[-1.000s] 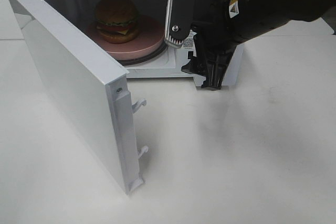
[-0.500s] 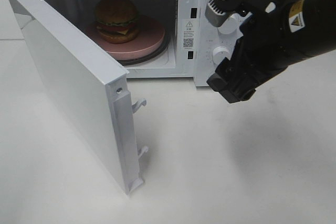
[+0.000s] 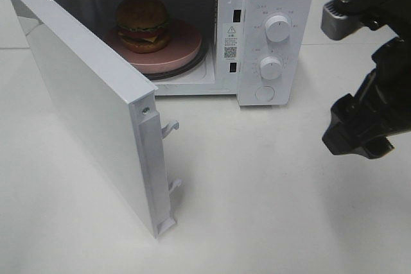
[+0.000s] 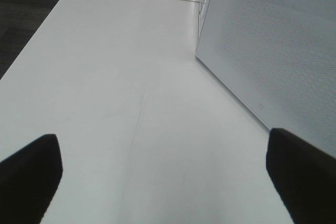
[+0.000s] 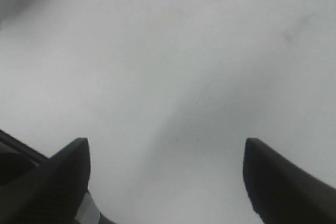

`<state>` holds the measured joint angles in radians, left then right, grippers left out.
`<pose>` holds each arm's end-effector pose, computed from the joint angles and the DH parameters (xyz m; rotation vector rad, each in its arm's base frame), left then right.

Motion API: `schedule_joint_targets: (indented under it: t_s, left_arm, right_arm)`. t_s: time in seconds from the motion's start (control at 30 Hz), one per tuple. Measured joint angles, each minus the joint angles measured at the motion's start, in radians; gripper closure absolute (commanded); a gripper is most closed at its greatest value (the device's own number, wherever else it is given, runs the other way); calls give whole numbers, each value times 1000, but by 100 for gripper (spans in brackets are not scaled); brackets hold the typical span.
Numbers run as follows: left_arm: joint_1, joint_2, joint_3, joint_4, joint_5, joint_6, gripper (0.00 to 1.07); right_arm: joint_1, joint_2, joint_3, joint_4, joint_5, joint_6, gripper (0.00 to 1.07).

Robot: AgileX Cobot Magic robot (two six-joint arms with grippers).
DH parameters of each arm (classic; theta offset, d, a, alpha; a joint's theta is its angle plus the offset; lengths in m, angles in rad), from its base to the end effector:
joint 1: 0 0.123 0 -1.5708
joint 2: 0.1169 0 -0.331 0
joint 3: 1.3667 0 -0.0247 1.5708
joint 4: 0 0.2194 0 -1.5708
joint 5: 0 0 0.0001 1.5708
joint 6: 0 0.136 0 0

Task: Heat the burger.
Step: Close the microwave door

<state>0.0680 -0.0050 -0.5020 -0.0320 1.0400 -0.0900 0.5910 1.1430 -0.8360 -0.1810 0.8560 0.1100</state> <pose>-0.0380 -0.0064 0.2446 -0.1579 2.0104 -0.0521 0.1624 0.0867 0.2963 -0.7312 2.5180 0.0217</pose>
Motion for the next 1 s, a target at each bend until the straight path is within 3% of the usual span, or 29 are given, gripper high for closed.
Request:
schedule_joint_targets:
  t_s: [0.4, 0.63, 1.0]
  left_arm:
    - [0, 0, 0, 0, 0, 0, 9]
    - [0, 0, 0, 0, 0, 0, 9]
    - [0, 0, 0, 0, 0, 0, 9]
  right_arm:
    - [0, -186, 0, 0, 237, 39, 31]
    - [-6, -297, 0, 1, 272, 46, 31]
    - [-233, -504, 12, 42, 274, 42, 31]
